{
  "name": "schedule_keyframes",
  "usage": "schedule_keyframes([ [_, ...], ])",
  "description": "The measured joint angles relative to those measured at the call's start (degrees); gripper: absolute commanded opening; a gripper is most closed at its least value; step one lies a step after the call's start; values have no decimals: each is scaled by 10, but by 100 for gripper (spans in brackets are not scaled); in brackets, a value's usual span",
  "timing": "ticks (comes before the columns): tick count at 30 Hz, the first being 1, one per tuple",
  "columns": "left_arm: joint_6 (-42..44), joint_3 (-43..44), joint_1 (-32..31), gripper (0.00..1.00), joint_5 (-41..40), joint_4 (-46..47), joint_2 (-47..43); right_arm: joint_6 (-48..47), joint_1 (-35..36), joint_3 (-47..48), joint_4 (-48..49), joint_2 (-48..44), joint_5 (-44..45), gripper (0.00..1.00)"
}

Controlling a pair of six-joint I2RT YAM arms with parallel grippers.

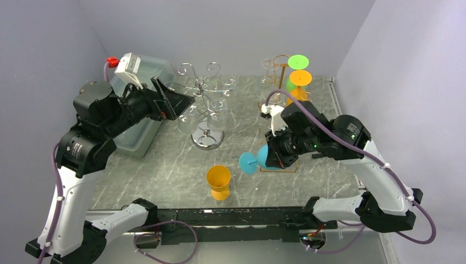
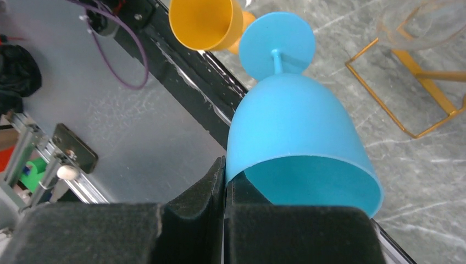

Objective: Take the wine glass off the wine glass rack
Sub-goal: Place the wine glass at the center of the board.

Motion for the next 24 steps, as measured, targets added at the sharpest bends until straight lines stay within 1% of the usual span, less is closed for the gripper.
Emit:
schedule_keyframes([
  [8,2,-18,0,99,-8,0,-7,34,78,-64,-2,15,59,0],
  [13,6,-21,0,100,-9,-1,-8,62,123,-117,16,30,76,0],
  [21,14,-21,0,100,-14,-1,-15,84,139,-190,70,62,86,0],
  [24,14,-21,0,100,-19,-1,-21,86,139,-201,82,74,87,0],
])
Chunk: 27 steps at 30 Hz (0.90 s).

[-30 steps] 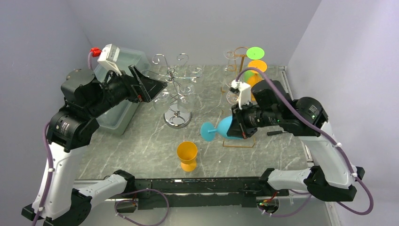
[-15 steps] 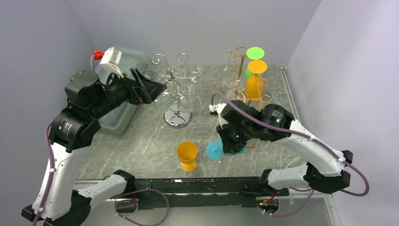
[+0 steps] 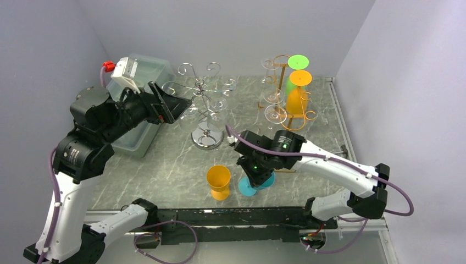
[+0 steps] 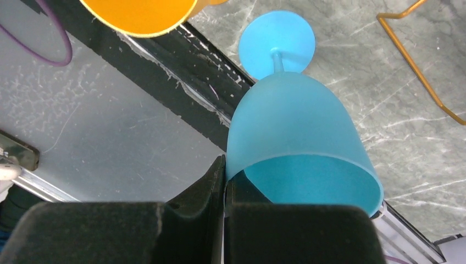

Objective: Take the wine glass off the wine glass rack
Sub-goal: Place the wine glass at the center of the board.

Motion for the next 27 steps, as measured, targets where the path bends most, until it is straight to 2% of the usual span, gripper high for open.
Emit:
schedule_keyframes([
  [11,7,0,0,99,-11,-2,-9,-1,1,-21,47,64,16,0],
  [20,14,-7,0,99,-16,-2,-17,-1,1,-39,65,81,17,0],
  [27,15,-11,0,100,-17,-2,-17,-1,1,-49,73,94,28,17],
])
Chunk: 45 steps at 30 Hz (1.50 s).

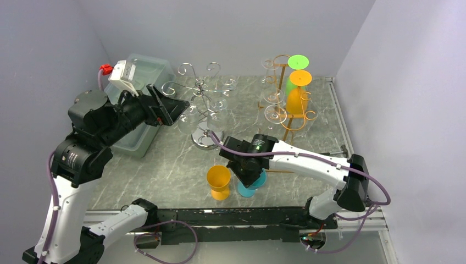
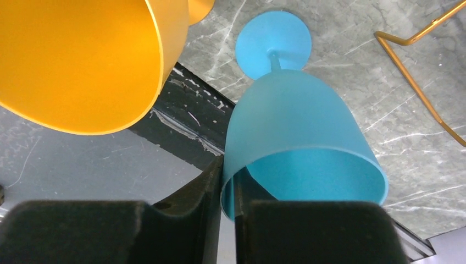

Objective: Take the wine glass off the wine glass rack
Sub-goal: Place the wine glass at the center of the board, then pick up the wine glass from the wine rack.

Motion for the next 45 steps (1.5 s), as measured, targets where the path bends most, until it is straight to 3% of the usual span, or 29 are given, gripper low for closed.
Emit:
schedule_keyframes([
  [8,0,-3,0,99,-2,1,0,0,0,7,-7,1,14,35],
  [26,0,-5,0,100,-3,1,0,0,0,128,-80,-1,57,46],
  [30,0,-5,0,100,-2,1,1,0,0,168,-101,-7,69,49],
  [36,0,-5,0,99,-2,1,5,0,-2,289,-122,-10,112,61],
  [40,0,1,0,99,-2,-2,13,-11,-37,366,-114,-12,137,69],
  [45,1,16,0,100,-2,-8,26,-41,-162,443,-80,-7,173,79],
])
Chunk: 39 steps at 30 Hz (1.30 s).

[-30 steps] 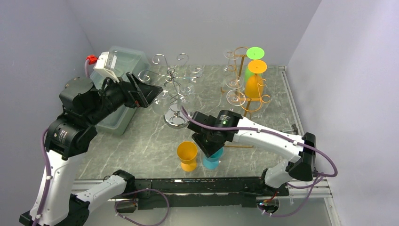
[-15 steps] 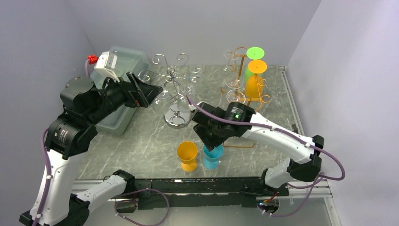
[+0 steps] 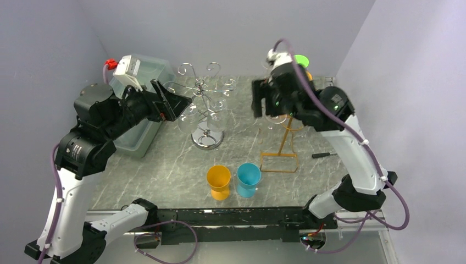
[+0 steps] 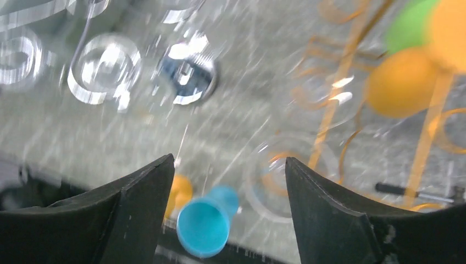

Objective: Take the wine glass off the wine glass rack
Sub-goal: Pick up the wine glass from the wine rack.

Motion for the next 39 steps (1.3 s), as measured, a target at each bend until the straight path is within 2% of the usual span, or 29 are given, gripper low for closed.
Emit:
schedule_keyframes([
  [3,3,9,0,100,0,-1,6,-16,-80,36,42,4,34,86],
  [5,8,13,0,100,1,0,10,-23,-127,32,79,-3,47,87],
  [10,11,17,0,100,5,0,25,-28,-292,-5,162,-17,3,87],
  [15,12,18,0,99,11,0,45,-10,-434,-59,238,-22,-120,83],
  [19,12,18,0,100,14,0,55,25,-547,-155,310,-35,-261,78],
  [22,12,18,0,100,16,0,56,54,-604,-224,359,-41,-348,76],
  [30,12,18,0,99,20,0,56,124,-638,-339,479,-51,-504,64],
  [39,12,18,0,99,20,0,56,171,-642,-380,557,-52,-567,44],
])
